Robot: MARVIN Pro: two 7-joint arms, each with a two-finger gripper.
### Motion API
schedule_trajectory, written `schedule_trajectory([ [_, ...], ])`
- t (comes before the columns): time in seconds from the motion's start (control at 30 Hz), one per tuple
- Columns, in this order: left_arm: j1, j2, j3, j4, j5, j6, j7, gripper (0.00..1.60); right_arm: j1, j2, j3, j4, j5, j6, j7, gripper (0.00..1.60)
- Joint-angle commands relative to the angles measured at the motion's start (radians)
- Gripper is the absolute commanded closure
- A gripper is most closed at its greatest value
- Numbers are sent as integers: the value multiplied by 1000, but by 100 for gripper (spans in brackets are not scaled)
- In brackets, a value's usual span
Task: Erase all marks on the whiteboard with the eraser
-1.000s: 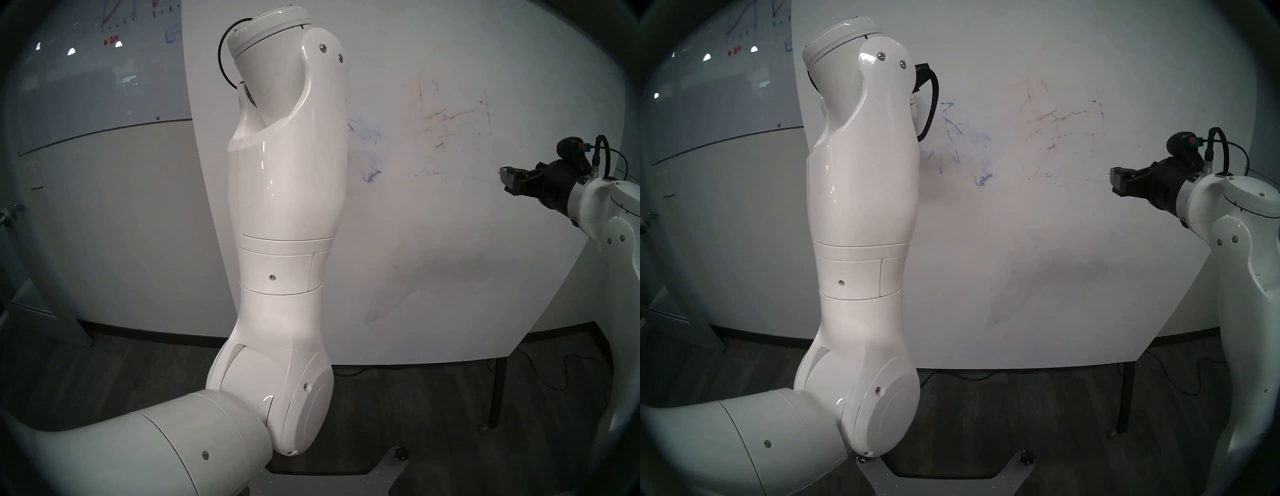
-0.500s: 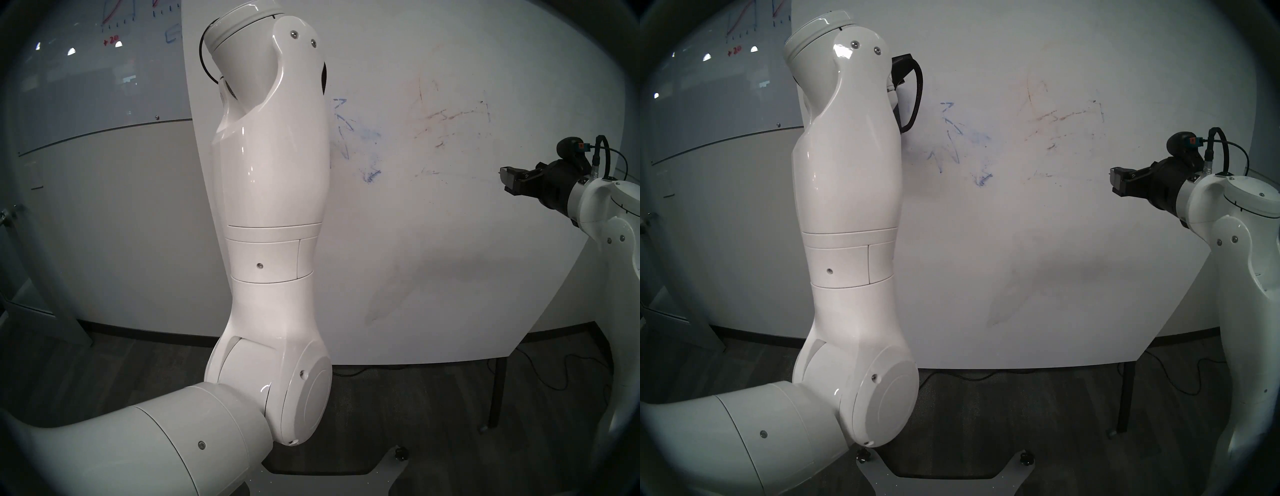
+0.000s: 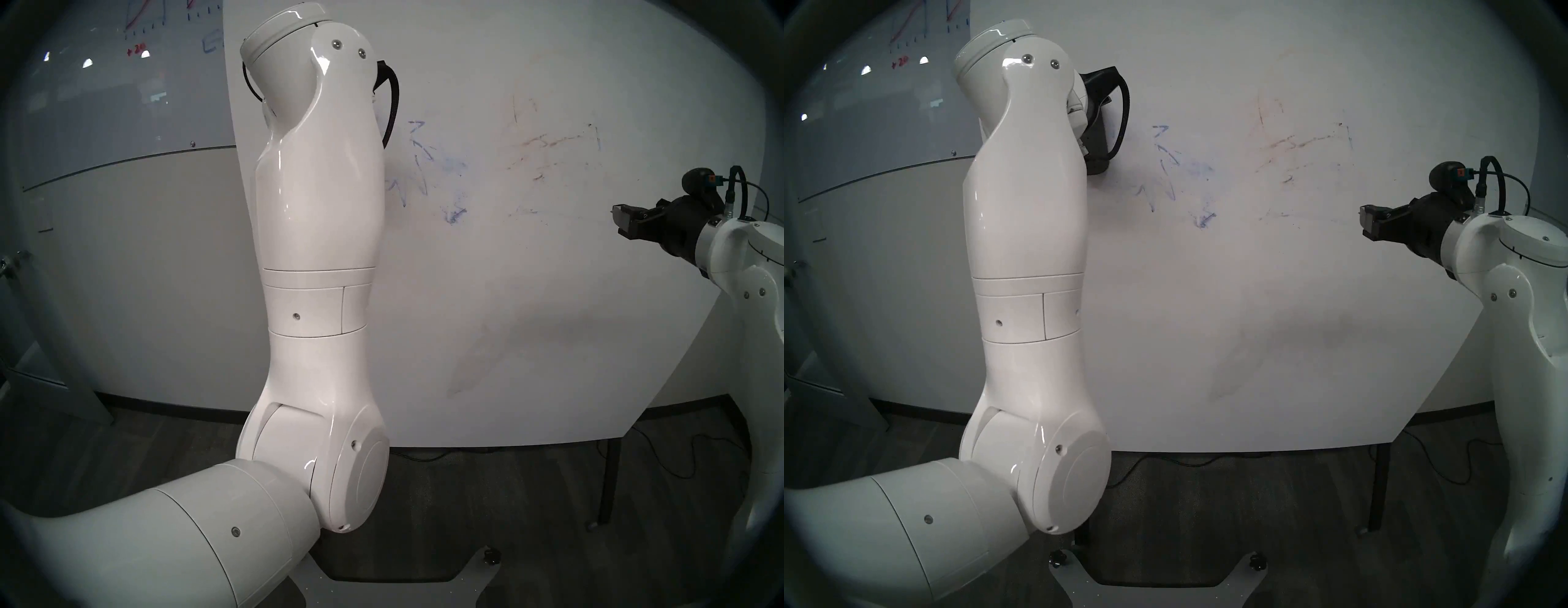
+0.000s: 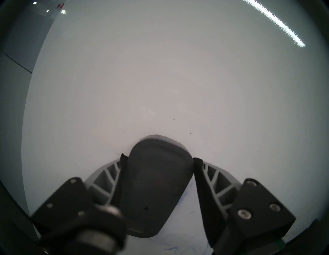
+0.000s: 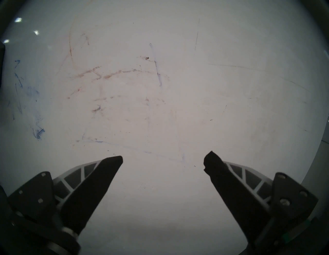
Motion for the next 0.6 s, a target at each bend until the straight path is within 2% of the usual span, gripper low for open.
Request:
schedule_trajectory([
  [0.0, -37, 8, 38, 20, -65, 1, 34, 160, 9, 4, 3, -5, -2, -7, 1, 0],
  [0.57, -46, 17, 90, 81, -151, 1, 57, 160, 9, 4, 3, -5, -2, -7, 1, 0],
])
